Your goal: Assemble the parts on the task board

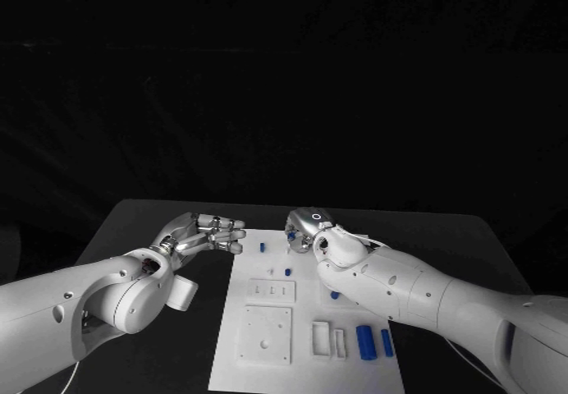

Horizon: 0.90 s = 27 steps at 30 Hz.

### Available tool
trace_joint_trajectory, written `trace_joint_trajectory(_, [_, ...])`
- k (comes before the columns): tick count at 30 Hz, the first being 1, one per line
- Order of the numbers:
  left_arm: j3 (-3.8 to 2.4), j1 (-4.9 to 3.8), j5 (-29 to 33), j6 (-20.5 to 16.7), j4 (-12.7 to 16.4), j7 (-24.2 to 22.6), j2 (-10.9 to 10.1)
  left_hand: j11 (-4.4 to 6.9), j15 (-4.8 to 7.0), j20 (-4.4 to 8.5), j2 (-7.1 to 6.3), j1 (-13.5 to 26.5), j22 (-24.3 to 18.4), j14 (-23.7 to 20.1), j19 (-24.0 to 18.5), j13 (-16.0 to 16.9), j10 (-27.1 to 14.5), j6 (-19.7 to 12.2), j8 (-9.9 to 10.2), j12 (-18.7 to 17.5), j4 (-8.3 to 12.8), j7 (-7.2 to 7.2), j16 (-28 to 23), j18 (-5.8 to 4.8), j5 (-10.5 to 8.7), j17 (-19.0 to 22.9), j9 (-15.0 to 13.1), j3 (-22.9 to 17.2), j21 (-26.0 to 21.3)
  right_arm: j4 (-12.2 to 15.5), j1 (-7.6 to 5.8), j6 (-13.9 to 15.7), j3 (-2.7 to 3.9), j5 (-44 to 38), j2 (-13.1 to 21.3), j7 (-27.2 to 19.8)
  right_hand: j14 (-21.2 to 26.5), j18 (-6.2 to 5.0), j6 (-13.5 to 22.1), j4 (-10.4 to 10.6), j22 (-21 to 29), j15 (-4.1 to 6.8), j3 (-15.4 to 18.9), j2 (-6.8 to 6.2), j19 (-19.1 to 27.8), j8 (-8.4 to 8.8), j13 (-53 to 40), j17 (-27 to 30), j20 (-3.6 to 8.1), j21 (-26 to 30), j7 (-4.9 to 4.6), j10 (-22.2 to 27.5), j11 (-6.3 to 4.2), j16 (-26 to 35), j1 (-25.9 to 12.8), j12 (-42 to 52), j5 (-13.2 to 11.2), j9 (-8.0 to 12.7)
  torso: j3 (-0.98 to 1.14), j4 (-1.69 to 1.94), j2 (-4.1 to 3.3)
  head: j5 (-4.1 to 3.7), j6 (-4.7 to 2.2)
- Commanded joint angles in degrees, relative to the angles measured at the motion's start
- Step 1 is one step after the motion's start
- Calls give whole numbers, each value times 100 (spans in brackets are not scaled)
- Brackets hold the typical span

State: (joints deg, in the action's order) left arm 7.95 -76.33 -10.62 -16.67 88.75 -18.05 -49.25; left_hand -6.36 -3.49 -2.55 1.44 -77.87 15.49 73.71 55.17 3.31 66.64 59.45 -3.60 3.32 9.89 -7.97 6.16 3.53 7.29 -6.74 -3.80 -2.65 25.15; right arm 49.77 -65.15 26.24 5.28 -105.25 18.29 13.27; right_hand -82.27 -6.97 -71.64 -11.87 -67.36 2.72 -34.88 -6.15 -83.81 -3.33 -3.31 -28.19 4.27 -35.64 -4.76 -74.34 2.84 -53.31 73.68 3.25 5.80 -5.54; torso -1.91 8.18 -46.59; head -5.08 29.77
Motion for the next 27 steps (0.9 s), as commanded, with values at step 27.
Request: trace_joint_trajectory(27, [-5,-22,-17,71,-33,-23,80,1,-26,-14,47,15,-7,21,-35,7,-36,-34,1,4,6,-12,24,-28,15,-6,-5,36,39,-248,22,-163,-33,310,-103,-283,-17,-211,791,95,132,-227,124,-301,-94,-20,3,110,-231,696,-169,1175,270,145,-131,12,142,190,-24,-15,-38,18,-1])
